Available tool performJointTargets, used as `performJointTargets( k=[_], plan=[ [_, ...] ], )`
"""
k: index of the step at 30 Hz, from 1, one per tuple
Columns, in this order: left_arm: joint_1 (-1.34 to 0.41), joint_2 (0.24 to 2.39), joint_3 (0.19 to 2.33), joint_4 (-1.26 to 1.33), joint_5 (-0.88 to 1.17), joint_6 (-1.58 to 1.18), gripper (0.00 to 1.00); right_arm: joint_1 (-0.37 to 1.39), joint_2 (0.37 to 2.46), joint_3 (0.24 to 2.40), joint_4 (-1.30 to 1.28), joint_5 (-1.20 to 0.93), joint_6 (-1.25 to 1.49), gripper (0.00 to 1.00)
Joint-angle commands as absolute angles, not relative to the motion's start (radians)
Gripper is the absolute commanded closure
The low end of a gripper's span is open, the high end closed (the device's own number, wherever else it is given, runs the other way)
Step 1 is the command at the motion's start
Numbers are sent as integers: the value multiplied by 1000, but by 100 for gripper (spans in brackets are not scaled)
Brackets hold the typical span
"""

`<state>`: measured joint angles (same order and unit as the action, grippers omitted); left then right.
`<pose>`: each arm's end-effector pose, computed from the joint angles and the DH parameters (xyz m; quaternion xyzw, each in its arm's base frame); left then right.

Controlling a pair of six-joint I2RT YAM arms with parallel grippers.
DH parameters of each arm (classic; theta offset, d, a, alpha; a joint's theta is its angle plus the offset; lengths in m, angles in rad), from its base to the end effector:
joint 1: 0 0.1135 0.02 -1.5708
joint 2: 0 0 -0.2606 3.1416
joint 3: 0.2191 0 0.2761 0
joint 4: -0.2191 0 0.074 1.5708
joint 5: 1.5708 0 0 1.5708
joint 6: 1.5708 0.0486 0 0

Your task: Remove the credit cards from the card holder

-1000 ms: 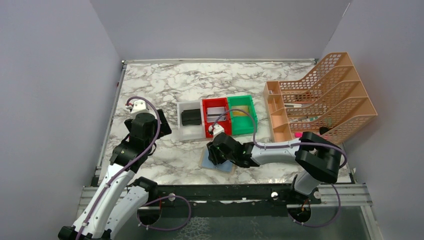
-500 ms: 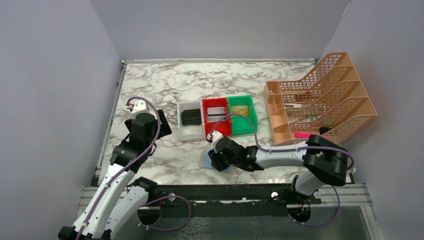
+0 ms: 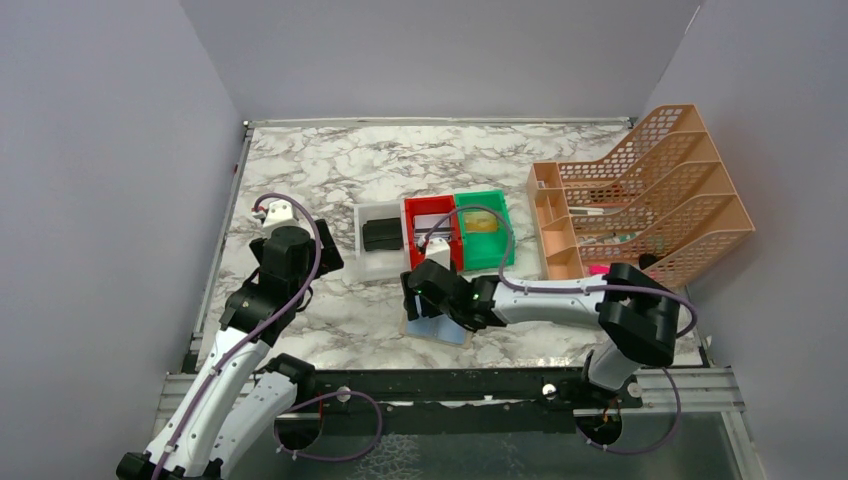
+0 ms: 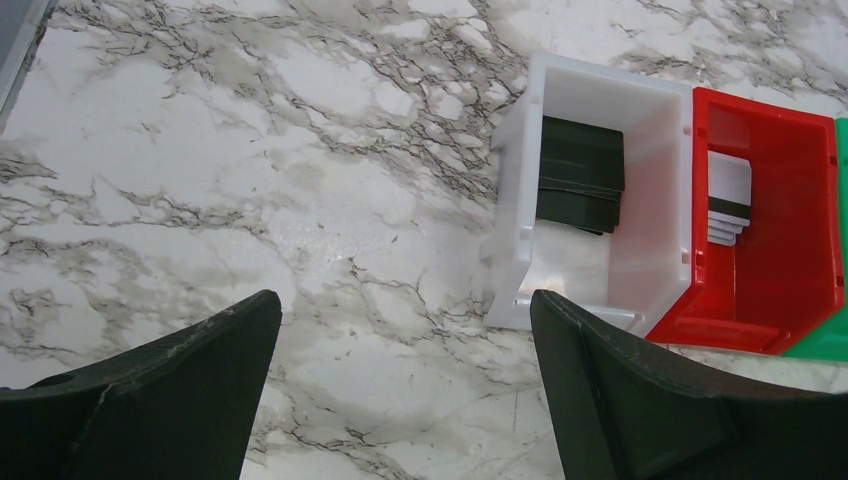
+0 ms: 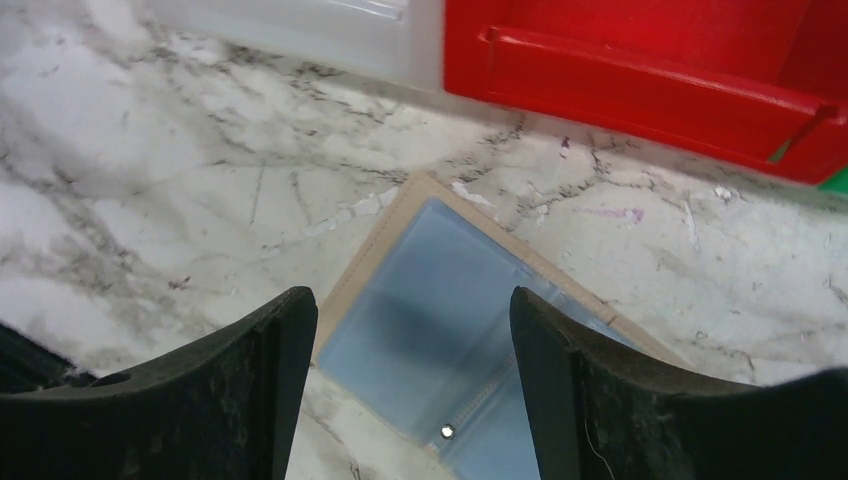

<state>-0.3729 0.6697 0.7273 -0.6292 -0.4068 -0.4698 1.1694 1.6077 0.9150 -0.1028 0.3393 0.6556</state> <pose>0.1756 -0.0481 0.2865 -0.1383 0.8540 -0.0301 0.5007 0.1552 0.3243 0.1624 -0.1701 0.8988 0.1991 0.3516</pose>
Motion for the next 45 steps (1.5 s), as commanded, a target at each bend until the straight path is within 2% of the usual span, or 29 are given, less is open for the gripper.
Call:
performJointTargets(
  k=[1,7,12,22,25,26,31,39,43,45],
  plan=[
    [-367,658,719,-603,-382,-459,1,1190,1700,991,-316,549,897,24],
    [-367,660,718,-602,-379,-456,1,1234,1771,1033,-404,605,1018,24],
    [-367,659,718,-601,-379,-456,1,1237,1776,1015,-342,545,988,25],
    [-367,659,718,-601,-376,-454,1,1258,1859,1080,-406,558,963,24],
    [-367,659,718,-601,-376,-455,1,1269,1876,1085,-423,574,983,30],
    [-367,658,718,-601,-374,-455,1,1274,1870,1078,-415,579,982,39],
    [-367,658,718,-601,-373,-454,1,1275,1835,1053,-384,589,968,52],
    [-367,656,718,-601,-372,-454,1,1276,1741,953,-229,567,874,67],
    [-367,656,717,-600,-370,-453,1,1275,1668,873,-89,513,799,75],
    [-367,656,716,-600,-370,-454,1,1275,1627,819,19,452,726,75]
  ],
)
